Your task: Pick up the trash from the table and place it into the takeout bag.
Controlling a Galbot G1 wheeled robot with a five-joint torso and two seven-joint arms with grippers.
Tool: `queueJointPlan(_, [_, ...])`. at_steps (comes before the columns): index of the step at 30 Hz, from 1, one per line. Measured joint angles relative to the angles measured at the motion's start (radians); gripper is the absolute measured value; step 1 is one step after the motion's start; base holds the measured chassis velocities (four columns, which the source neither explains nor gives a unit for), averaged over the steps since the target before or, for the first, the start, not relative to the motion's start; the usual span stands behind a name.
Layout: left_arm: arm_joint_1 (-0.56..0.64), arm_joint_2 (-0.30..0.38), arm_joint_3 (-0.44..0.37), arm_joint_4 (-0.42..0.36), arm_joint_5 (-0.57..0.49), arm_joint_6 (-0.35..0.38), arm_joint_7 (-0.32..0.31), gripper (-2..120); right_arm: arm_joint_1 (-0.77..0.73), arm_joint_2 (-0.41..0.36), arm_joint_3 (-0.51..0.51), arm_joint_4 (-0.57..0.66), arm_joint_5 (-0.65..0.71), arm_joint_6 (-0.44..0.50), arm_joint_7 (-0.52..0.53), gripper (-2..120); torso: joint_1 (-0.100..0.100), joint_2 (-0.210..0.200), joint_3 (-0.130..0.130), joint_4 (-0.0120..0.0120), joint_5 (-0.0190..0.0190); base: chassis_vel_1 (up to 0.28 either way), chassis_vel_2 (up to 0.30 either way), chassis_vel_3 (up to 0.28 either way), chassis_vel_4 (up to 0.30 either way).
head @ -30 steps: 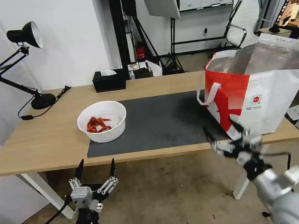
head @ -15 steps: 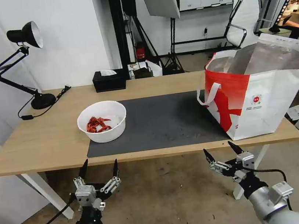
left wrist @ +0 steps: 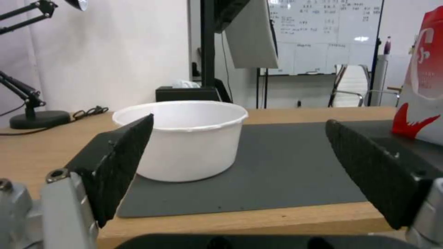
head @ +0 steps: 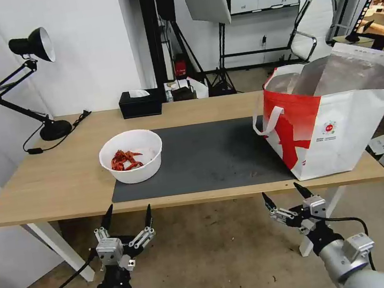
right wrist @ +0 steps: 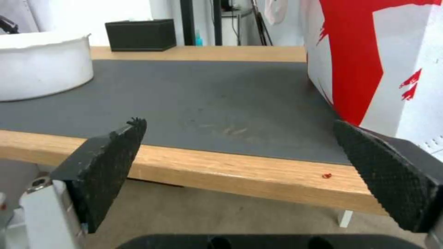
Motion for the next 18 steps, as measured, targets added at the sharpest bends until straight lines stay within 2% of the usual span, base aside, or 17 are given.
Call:
queueJointPlan(11, [-0.018, 0.003, 0.003, -0.005, -0.007, 0.017, 0.001, 100, 0.001, -0.001, 0.0, 0.0, 0.001, 0.0, 0.0, 100, 0.0, 0.0, 0.0, 0.0, -0.0001, 0.0, 0.0, 0.0, 0.0])
queueJointPlan(16, [-0.075, 0.047, -0.02, -0.041, -0.083, 0.098, -0.038, 100, 0.001, -0.001, 0.0, 0.0, 0.001, 0.0, 0.0, 100, 0.0, 0.0, 0.0, 0.0, 0.0, 0.0, 0.0, 0.0, 0.0])
queueJointPlan(17, [-0.09, 0.068, -0.03, -0.054, -0.128, 0.127, -0.046, 100, 0.001, -0.001, 0.0, 0.0, 0.001, 0.0, 0.0, 100, 0.0, 0.0, 0.0, 0.0, -0.0001, 0.0, 0.0, 0.0, 0.0])
queueJointPlan(18, [-0.117, 0.099, -0.045, -0.078, -0.21, 0.189, -0.065, 100, 0.001, -0.001, 0.0, 0.0, 0.001, 0.0, 0.0, 100, 0.0, 0.0, 0.0, 0.0001, -0.0002, 0.0, 0.0, 0.0, 0.0])
